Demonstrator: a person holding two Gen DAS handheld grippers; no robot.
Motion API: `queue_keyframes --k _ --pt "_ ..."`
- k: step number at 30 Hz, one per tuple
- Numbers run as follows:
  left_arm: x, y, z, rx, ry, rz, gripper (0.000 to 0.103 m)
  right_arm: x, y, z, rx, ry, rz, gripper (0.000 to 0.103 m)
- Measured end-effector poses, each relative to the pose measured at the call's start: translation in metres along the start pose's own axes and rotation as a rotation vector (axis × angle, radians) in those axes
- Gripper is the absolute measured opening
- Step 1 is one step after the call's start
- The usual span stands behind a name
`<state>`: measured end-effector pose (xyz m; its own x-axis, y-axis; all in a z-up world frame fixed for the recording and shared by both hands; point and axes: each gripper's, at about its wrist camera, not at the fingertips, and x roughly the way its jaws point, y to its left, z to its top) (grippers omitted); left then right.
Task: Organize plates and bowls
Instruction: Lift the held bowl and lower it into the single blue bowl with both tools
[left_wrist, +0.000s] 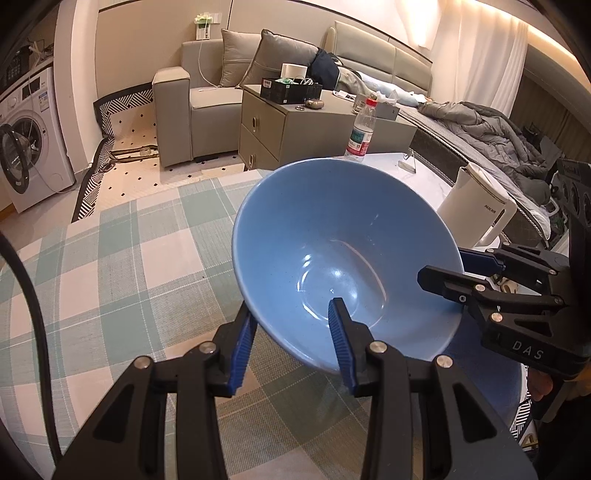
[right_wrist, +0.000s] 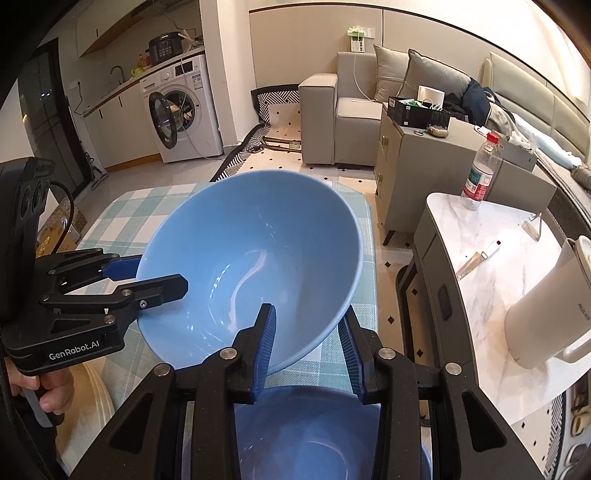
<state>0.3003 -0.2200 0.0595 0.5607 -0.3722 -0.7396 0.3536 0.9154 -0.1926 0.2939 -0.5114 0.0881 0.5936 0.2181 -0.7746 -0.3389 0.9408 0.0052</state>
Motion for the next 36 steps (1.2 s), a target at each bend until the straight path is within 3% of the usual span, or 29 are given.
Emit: queue_keyframes --k 22,36 --pt "-0.046 -0.006 -0.006 0.017 -0.075 -0.017 0.039 -0.062 0.024 -0.008 0.0 -0.087 -0.011 0.036" --pt "-0.064 -0.023 -0.014 0.064 -0.088 -0.041 0.039 -0.107 0.029 -0.034 0.055 -0.14 -0.025 0.037"
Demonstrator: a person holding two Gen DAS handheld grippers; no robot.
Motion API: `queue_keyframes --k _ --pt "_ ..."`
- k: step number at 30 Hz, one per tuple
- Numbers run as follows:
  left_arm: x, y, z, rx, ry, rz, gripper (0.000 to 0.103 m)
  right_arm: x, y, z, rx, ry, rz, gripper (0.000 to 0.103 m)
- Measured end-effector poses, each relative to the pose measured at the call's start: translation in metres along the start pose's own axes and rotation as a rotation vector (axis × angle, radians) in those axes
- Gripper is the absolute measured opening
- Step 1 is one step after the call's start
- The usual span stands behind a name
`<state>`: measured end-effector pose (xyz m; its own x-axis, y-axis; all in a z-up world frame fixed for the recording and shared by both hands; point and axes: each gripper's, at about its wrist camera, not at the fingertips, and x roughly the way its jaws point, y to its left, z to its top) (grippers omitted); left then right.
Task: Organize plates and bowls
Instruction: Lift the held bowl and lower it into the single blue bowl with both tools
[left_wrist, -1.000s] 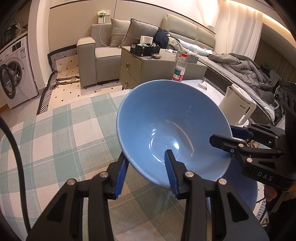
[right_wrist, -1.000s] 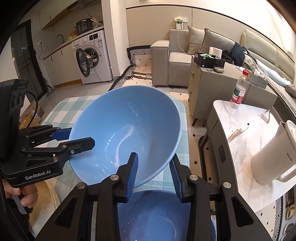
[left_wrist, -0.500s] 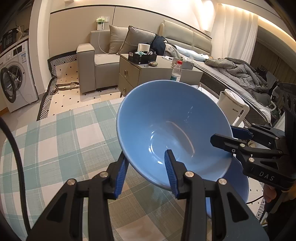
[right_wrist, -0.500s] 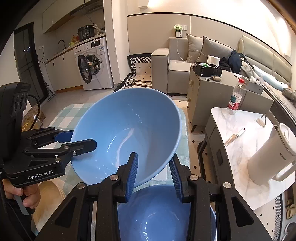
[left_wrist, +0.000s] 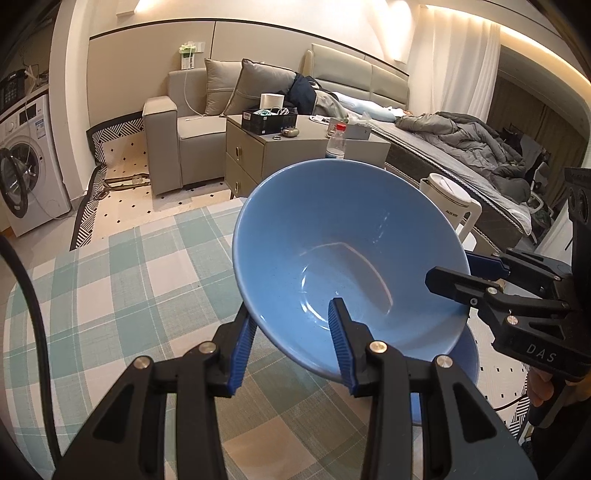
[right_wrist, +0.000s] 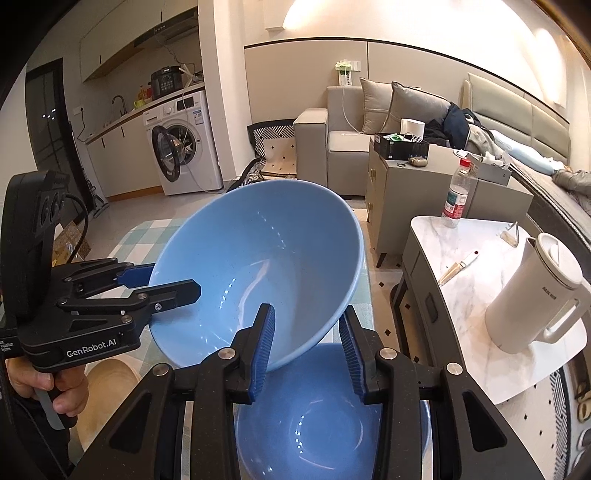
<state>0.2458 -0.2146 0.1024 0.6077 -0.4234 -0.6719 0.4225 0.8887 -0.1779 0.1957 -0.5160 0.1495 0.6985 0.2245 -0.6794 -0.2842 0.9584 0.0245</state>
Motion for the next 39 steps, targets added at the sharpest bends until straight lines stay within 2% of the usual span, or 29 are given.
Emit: queue_keyframes --k 13,24,39 --pt "-0.009 -0.026 -0.015 0.051 0.001 -0.039 0.039 -0.034 -0.006 -0.042 0.085 -0.034 -0.031 0.037" --pt "-0.003 -0.036 -0.025 0.065 0.011 -0.044 0.039 -0.046 0.001 -0.062 0.111 -0.076 -0.065 0.037" --pt "-0.002 -0.046 -0.028 0.077 -0.002 -0.04 0.039 -0.051 -0.007 -0.079 0.188 -0.112 -0.048 0.037"
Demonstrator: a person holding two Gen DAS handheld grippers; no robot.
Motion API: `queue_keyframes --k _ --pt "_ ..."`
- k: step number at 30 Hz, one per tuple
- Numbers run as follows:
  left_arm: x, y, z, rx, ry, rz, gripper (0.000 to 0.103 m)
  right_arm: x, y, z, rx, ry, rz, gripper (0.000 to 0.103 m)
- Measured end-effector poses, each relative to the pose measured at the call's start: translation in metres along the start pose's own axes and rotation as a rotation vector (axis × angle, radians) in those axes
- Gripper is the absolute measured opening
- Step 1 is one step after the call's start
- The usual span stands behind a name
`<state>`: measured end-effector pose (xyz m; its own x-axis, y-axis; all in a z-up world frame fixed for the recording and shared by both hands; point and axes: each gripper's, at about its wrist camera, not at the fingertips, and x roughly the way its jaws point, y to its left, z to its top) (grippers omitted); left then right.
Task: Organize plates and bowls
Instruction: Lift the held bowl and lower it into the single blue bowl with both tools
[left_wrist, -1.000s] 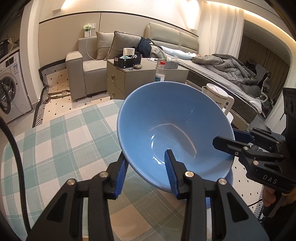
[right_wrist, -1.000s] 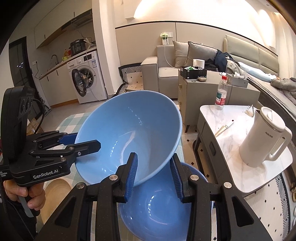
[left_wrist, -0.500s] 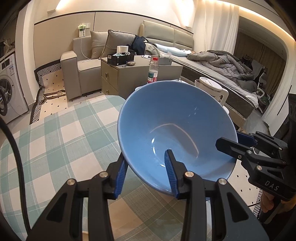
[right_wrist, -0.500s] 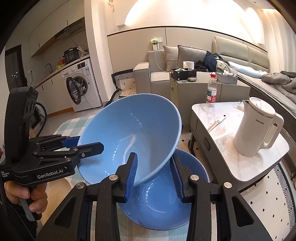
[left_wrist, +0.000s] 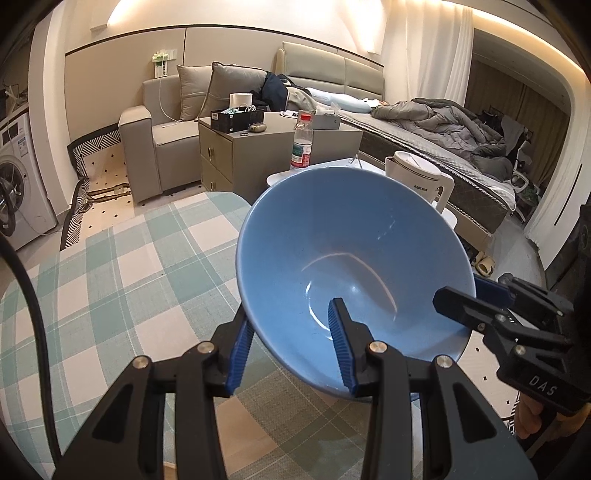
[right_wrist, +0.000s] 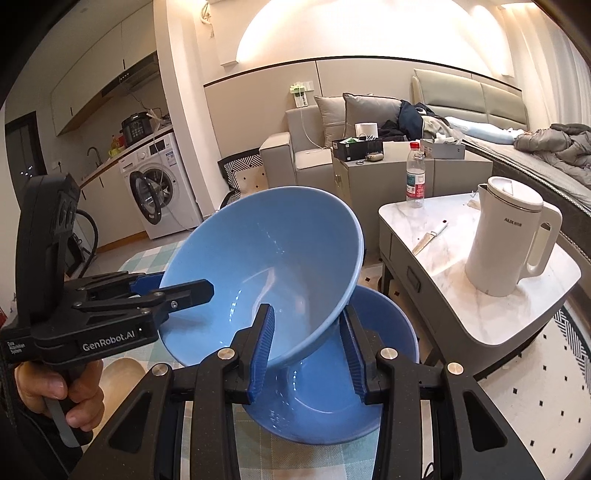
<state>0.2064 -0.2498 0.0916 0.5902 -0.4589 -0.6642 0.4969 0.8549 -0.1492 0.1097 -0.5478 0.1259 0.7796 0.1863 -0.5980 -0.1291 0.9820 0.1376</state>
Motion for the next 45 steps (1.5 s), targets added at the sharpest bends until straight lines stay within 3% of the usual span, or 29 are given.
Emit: queue_keyframes --k 11,29,37,45 --pt "0.001 -0.011 -0.005 0.004 0.005 -0.023 0.039 -0.017 -0.005 -0.011 0.027 -0.053 0.006 0.041" --pt "0.02 -0.029 -0.013 -0.01 0.033 -0.043 0.039 -0.003 -0.031 -0.021 0.056 0.0 -0.001 0.048" --pt "0.029 -0.03 -0.018 -0.021 0.058 -0.04 0.039 0.001 -0.03 -0.023 0.056 0.001 0.034 0.067" --pt "0.032 -0.032 -0.022 -0.017 0.073 -0.04 0.039 0.006 -0.034 -0.024 0.063 0.012 0.039 0.076"
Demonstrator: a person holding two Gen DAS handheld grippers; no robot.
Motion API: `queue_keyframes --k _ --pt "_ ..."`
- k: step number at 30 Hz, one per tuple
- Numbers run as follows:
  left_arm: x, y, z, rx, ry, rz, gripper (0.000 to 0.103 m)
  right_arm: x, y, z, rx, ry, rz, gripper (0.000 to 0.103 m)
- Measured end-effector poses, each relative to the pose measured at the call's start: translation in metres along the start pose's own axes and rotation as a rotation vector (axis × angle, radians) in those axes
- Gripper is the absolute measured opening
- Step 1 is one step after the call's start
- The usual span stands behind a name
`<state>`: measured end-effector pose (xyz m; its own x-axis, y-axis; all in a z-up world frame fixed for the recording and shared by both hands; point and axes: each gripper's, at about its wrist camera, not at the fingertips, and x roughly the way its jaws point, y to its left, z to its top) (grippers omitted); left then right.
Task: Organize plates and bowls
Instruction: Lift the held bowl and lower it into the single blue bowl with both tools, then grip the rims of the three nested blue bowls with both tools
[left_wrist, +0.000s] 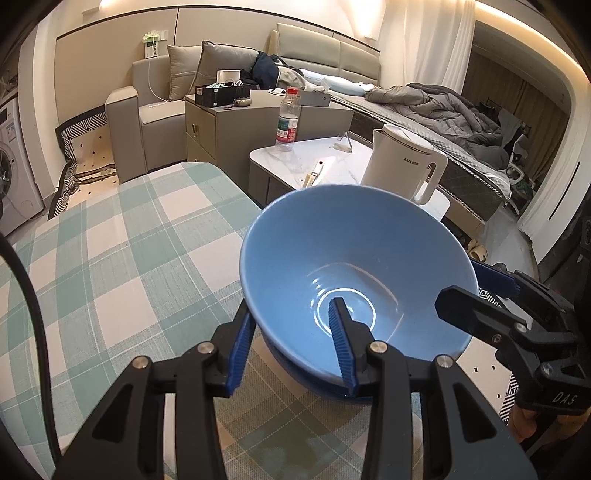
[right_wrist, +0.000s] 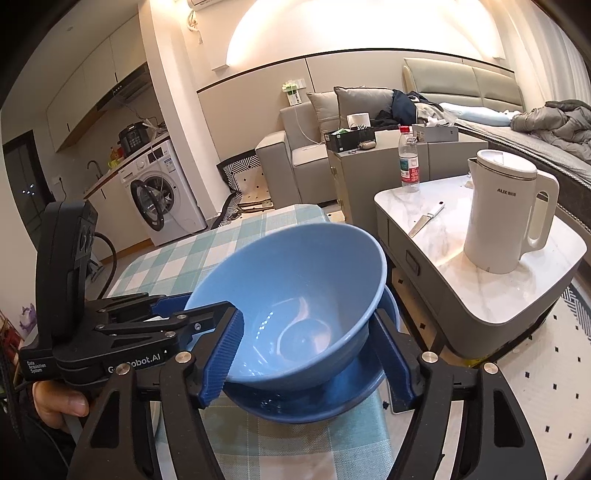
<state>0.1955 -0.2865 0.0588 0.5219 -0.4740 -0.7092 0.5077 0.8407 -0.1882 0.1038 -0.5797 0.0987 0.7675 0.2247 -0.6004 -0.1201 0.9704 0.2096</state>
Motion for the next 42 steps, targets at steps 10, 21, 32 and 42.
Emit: queue_keyframes --k 10,21,32,42 --pt "0.006 -0.003 -0.007 0.011 0.031 -0.003 0.04 0.007 -0.007 -0.002 0.011 0.018 -0.017 0.082" --pt "0.005 0.008 -0.005 -0.025 0.033 0.039 0.06 0.015 -0.02 -0.006 0.034 0.035 -0.021 0.086" --pt "0.007 0.013 -0.004 -0.05 0.036 0.044 0.078 0.021 -0.025 -0.01 0.051 0.049 -0.018 0.086" --pt "0.02 0.003 -0.007 -0.025 0.085 0.009 0.078 0.029 -0.031 -0.012 0.09 0.062 0.024 0.086"
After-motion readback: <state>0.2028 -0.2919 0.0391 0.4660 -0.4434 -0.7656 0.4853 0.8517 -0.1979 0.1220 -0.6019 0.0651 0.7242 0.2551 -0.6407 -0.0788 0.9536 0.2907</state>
